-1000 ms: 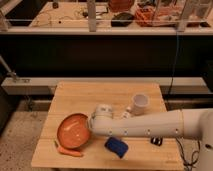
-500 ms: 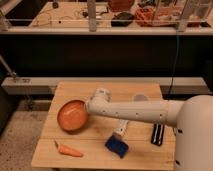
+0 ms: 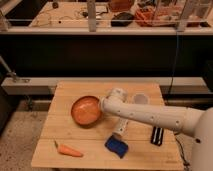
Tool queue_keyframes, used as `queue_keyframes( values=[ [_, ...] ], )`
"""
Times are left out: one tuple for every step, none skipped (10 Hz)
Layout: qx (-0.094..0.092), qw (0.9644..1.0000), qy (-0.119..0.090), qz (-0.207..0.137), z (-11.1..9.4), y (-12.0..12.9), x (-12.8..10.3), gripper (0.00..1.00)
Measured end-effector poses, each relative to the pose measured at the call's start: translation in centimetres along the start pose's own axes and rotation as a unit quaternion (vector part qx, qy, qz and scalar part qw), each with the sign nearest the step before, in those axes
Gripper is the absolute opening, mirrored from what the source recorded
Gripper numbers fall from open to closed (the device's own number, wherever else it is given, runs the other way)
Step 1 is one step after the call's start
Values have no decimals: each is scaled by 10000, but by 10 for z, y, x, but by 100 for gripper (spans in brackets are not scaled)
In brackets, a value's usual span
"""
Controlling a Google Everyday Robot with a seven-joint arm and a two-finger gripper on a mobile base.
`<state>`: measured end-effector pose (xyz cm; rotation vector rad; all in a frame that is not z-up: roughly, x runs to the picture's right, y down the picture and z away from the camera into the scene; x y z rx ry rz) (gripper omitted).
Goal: Drag the ceramic bowl in a circle
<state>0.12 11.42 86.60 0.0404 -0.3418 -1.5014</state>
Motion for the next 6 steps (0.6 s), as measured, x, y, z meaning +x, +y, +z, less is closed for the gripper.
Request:
queue_keyframes(
  values=[
    [-61,9999,12,109,-8,6,-12,0],
    [-113,9998,14,192,-17,9,-26,0],
    [-179,9995,3,245,-29,10,-46,0],
    [-208,9995,-8,256,-38,6,-65,0],
    [-215,9995,1,247,-45,2,-79,0],
    [-176,9997,9,189,-48,-7,-88,0]
  ],
)
